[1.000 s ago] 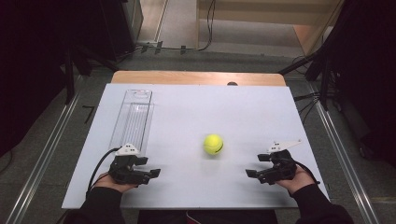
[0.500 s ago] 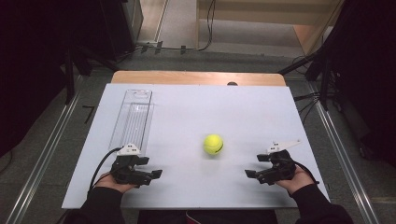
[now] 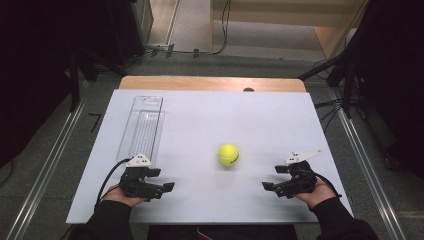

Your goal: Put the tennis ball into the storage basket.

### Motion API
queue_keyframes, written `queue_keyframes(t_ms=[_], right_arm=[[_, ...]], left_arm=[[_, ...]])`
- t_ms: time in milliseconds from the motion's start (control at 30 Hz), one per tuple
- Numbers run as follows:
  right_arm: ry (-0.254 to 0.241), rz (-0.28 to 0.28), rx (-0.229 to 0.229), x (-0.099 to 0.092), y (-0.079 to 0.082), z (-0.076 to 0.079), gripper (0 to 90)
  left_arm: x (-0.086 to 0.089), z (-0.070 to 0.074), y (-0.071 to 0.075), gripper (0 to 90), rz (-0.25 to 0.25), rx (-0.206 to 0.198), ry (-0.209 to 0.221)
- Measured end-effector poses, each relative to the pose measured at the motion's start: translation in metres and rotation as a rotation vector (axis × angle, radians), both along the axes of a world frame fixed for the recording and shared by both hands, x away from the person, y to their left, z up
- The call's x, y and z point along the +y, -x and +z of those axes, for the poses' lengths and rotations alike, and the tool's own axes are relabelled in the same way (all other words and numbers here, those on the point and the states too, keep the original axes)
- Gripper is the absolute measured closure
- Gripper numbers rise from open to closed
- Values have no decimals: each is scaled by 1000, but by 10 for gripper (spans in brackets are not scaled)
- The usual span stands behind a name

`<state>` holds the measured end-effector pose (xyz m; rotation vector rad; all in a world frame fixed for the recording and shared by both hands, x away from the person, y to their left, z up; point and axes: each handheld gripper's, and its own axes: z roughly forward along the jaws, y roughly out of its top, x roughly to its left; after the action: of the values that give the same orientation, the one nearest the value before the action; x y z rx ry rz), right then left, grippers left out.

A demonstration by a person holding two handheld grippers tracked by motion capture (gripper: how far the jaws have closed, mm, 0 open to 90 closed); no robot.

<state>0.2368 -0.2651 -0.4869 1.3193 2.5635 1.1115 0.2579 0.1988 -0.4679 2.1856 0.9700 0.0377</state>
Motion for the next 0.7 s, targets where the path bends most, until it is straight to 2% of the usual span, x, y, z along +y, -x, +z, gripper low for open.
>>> queue_keyframes(t_ms=[700], right_arm=[[0,24,-1,3,0,0,129]], left_arm=[[-3,1,1,235,2,-15,-4]])
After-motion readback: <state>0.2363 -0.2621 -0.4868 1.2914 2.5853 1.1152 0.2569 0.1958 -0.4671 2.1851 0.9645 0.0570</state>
